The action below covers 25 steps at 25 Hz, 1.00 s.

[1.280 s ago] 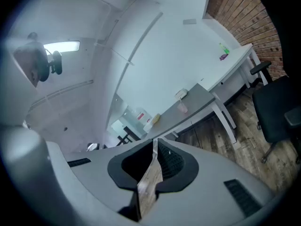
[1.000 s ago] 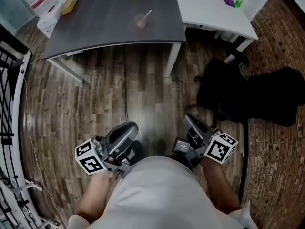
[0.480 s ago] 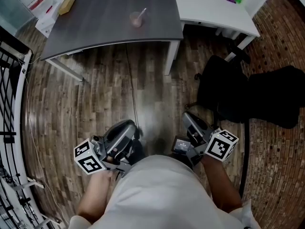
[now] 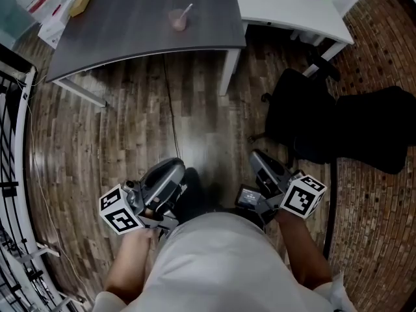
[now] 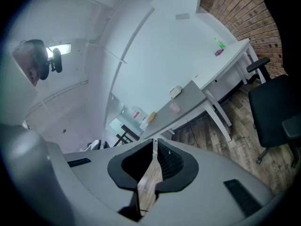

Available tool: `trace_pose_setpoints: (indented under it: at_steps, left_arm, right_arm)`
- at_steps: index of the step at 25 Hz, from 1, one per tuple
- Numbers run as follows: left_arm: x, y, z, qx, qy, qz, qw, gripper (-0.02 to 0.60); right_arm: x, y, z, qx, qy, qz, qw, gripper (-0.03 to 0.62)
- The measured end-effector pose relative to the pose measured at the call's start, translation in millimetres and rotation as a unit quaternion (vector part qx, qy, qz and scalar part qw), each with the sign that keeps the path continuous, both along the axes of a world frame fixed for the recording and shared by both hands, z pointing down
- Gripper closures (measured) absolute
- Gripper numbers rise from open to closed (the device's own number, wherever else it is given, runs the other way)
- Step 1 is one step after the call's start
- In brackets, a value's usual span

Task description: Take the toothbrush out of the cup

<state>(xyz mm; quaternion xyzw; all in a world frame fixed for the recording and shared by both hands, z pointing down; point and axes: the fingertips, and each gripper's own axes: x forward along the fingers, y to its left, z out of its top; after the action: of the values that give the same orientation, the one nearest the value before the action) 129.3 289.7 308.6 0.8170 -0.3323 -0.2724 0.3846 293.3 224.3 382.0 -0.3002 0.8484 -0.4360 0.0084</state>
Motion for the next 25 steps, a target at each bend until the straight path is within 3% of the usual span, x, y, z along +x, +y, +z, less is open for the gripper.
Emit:
trace_pose_setpoints:
  at_steps: [6, 18, 25]
  left_arm:
    - [-23.8, -33.9, 1.7, 0.011, 0.008, 0.006, 0.9999, 0.531]
    - [-121.4, -114.1, 0.4, 0.003, 0.012, 0.032, 0.9994, 0.531]
    - [-170.4, -139.7, 7.3, -0.002, 0.014, 0.035, 0.9993, 0.531]
  right_arm:
    - [-29.1, -25.3, 0.3, 0.004, 0.011, -0.01, 1.0, 0.577]
    - [-139.6, -109.3, -6.5, 0.008, 0.015, -0.003, 1.0, 0.577]
    - [-184.1, -137.8, -8.2, 0.016, 0.019, 0.007, 1.0, 0.577]
